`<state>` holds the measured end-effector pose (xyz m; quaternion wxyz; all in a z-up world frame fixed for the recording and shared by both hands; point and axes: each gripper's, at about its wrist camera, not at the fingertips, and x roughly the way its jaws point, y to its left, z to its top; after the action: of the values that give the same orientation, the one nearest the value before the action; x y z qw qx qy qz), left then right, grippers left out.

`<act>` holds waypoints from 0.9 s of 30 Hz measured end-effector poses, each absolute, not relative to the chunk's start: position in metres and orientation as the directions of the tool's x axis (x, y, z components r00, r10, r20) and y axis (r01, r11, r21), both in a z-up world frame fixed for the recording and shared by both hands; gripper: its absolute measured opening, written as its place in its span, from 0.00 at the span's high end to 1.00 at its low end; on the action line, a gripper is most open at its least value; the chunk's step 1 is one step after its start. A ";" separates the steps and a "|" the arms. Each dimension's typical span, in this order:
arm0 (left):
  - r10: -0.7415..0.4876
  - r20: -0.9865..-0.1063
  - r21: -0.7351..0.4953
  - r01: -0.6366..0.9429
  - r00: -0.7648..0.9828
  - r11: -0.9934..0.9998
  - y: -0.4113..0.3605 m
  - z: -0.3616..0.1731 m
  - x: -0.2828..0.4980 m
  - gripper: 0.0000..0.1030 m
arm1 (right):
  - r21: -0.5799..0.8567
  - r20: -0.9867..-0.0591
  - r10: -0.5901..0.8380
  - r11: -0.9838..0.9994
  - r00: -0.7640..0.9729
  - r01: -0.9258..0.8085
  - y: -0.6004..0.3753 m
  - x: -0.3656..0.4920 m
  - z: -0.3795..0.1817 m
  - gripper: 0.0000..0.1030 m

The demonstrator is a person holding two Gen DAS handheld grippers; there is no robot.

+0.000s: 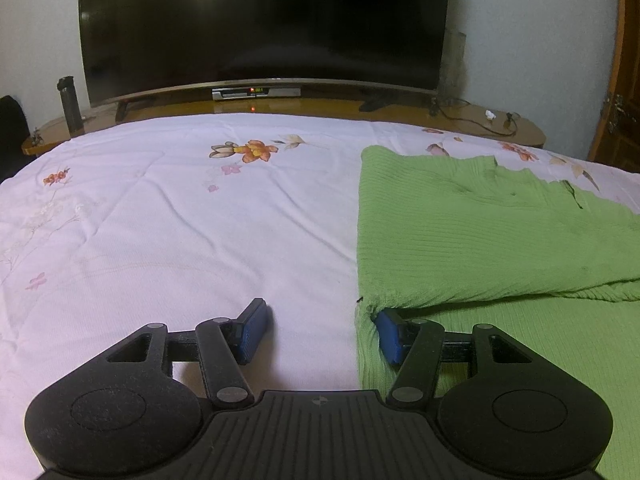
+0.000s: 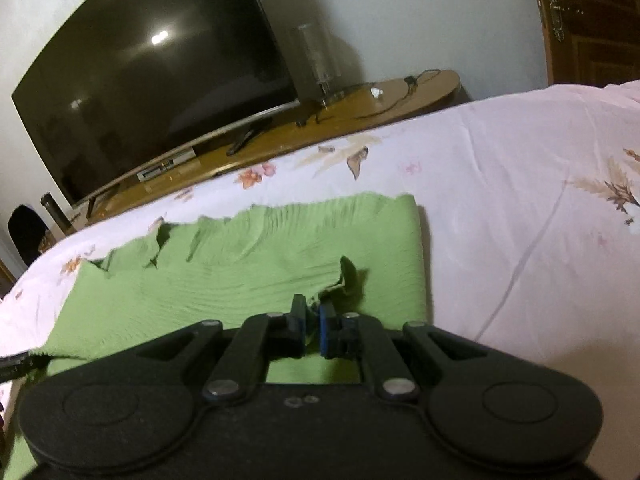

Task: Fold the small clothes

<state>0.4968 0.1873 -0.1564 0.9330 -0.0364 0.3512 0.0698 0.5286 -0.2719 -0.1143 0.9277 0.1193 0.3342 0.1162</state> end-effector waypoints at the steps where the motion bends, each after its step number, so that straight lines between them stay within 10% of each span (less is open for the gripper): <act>1: 0.096 -0.667 -0.022 -0.148 0.739 0.989 0.187 -0.155 0.495 0.44 | 0.301 -0.588 0.300 0.943 0.751 -0.141 -0.272 0.532 -0.113 0.93; 10: -0.051 -0.567 -0.172 -0.058 0.822 0.983 0.189 -0.119 0.461 0.45 | 0.255 -0.620 0.311 0.948 0.720 -0.190 -0.277 0.527 -0.113 0.79; 14: -0.161 -0.569 -0.223 0.038 0.807 0.974 0.163 -0.119 0.505 0.74 | 0.267 -0.589 0.313 0.946 0.745 -0.185 -0.273 0.524 -0.106 0.80; 22: 0.036 -0.624 0.037 -0.017 0.781 0.999 0.143 -0.154 0.519 0.75 | 0.238 -0.645 0.294 0.954 0.705 -0.180 -0.260 0.533 -0.128 0.84; 27: -0.023 -0.588 -0.019 0.014 0.808 1.000 0.148 -0.127 0.533 0.74 | 0.236 -0.590 0.295 0.953 0.751 -0.189 -0.267 0.532 -0.117 0.79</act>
<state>0.5328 0.1481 -0.1275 0.9509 -0.0066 0.3094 -0.0097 0.5323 -0.2666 -0.1173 0.9322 0.0811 0.3279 0.1297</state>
